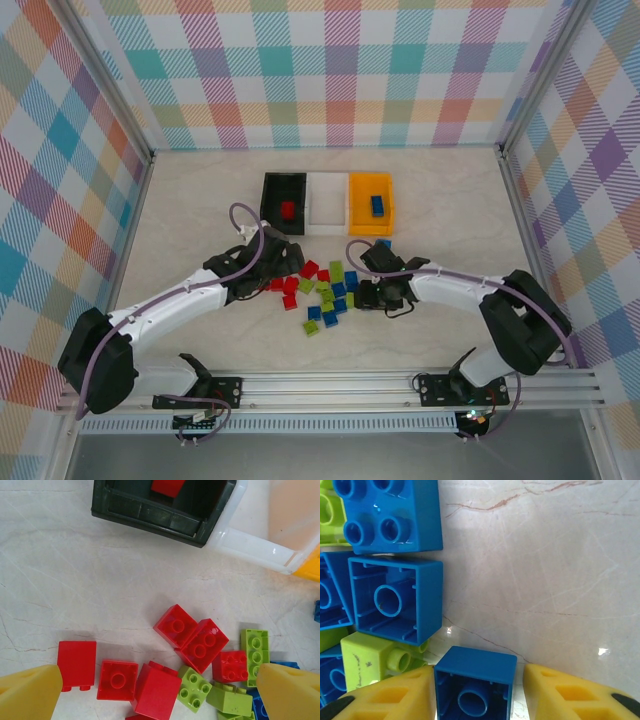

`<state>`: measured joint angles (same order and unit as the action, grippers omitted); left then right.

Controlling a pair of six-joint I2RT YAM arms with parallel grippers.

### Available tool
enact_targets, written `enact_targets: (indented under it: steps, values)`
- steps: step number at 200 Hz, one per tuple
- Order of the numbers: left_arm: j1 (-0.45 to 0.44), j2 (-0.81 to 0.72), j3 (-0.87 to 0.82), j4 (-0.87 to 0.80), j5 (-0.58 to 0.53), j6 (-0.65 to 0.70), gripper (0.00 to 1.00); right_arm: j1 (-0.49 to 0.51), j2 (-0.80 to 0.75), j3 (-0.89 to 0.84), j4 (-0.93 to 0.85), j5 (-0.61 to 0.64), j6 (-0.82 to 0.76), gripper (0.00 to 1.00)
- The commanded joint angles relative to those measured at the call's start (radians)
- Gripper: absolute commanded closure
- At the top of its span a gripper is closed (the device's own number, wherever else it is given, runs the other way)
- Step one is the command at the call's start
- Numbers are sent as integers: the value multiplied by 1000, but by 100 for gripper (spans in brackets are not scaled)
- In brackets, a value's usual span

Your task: Sort the legos into containers by color

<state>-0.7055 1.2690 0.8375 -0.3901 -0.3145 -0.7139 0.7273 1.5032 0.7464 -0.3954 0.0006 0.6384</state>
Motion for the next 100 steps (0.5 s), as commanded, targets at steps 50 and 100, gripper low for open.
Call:
enact_targets:
  steps: [50, 100]
  values:
    - [-10, -15, 22, -51, -13, 21, 0, 46, 40, 60, -70, 101, -29, 62]
    - [-12, -58, 11, -53, -5, 39, 0, 9, -97, 163, -132, 187, -99, 70]
